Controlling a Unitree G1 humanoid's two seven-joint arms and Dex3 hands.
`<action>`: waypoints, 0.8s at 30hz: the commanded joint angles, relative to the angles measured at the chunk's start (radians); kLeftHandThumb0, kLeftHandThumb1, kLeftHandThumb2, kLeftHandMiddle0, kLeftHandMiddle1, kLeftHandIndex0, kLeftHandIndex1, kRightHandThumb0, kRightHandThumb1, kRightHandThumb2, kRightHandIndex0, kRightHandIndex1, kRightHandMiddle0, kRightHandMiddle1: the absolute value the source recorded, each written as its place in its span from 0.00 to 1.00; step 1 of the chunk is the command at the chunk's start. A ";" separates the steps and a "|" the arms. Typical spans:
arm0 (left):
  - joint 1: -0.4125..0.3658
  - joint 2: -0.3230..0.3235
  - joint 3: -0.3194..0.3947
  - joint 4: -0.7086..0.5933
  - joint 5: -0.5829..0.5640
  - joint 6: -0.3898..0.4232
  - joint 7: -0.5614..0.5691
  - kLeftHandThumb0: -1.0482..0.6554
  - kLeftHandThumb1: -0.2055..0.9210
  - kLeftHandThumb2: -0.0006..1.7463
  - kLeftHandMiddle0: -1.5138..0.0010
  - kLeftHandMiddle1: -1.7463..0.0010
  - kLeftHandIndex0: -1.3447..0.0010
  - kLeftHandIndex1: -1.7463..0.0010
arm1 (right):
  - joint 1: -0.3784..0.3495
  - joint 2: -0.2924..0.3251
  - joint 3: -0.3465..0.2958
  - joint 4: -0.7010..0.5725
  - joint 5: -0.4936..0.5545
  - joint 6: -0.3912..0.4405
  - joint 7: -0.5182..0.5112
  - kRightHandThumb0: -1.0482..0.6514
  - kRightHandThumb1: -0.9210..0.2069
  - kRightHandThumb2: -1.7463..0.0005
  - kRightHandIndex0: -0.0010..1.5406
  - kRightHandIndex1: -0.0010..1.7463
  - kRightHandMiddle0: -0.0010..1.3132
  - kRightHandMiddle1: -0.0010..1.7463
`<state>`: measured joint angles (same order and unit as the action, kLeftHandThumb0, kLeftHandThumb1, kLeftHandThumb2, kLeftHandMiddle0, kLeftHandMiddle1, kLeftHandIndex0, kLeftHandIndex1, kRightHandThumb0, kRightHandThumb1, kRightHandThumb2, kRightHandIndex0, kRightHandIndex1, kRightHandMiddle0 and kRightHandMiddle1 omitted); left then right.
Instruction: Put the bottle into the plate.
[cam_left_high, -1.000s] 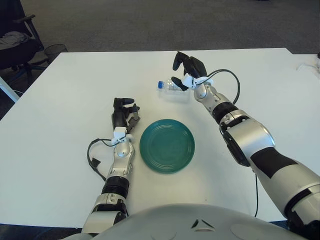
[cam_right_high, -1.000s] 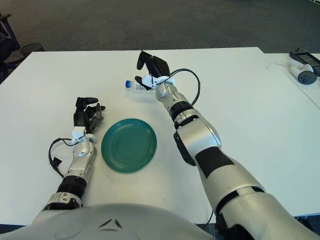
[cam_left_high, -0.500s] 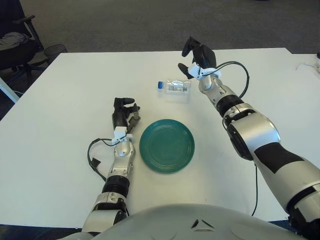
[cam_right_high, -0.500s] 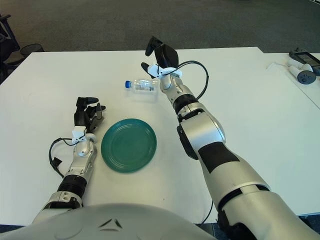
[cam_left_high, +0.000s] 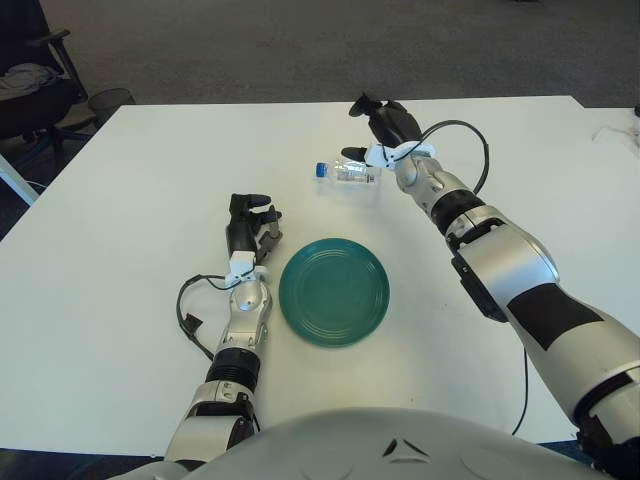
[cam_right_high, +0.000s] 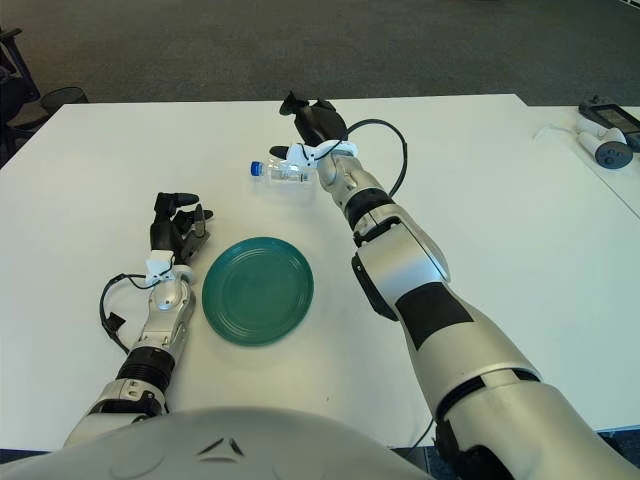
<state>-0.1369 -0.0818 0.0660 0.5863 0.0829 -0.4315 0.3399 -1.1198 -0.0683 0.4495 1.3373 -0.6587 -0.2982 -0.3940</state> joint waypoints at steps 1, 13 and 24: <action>0.074 -0.010 -0.004 0.077 0.006 0.025 0.000 0.40 0.89 0.40 0.59 0.32 0.80 0.00 | -0.024 0.003 0.020 0.009 -0.017 0.017 0.025 0.01 0.00 0.79 0.00 0.01 0.00 0.02; 0.071 -0.020 -0.001 0.090 0.002 0.005 0.006 0.40 0.87 0.41 0.60 0.31 0.79 0.00 | -0.023 0.007 0.080 0.012 -0.056 0.032 0.106 0.00 0.00 0.78 0.00 0.00 0.00 0.00; 0.069 -0.028 -0.006 0.097 0.004 -0.001 0.008 0.40 0.88 0.41 0.59 0.30 0.79 0.00 | -0.027 0.009 0.127 0.014 -0.084 0.034 0.157 0.00 0.00 0.77 0.00 0.00 0.00 0.00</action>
<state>-0.1449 -0.0868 0.0669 0.5979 0.0827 -0.4495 0.3453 -1.1199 -0.0628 0.5665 1.3444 -0.7276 -0.2709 -0.2488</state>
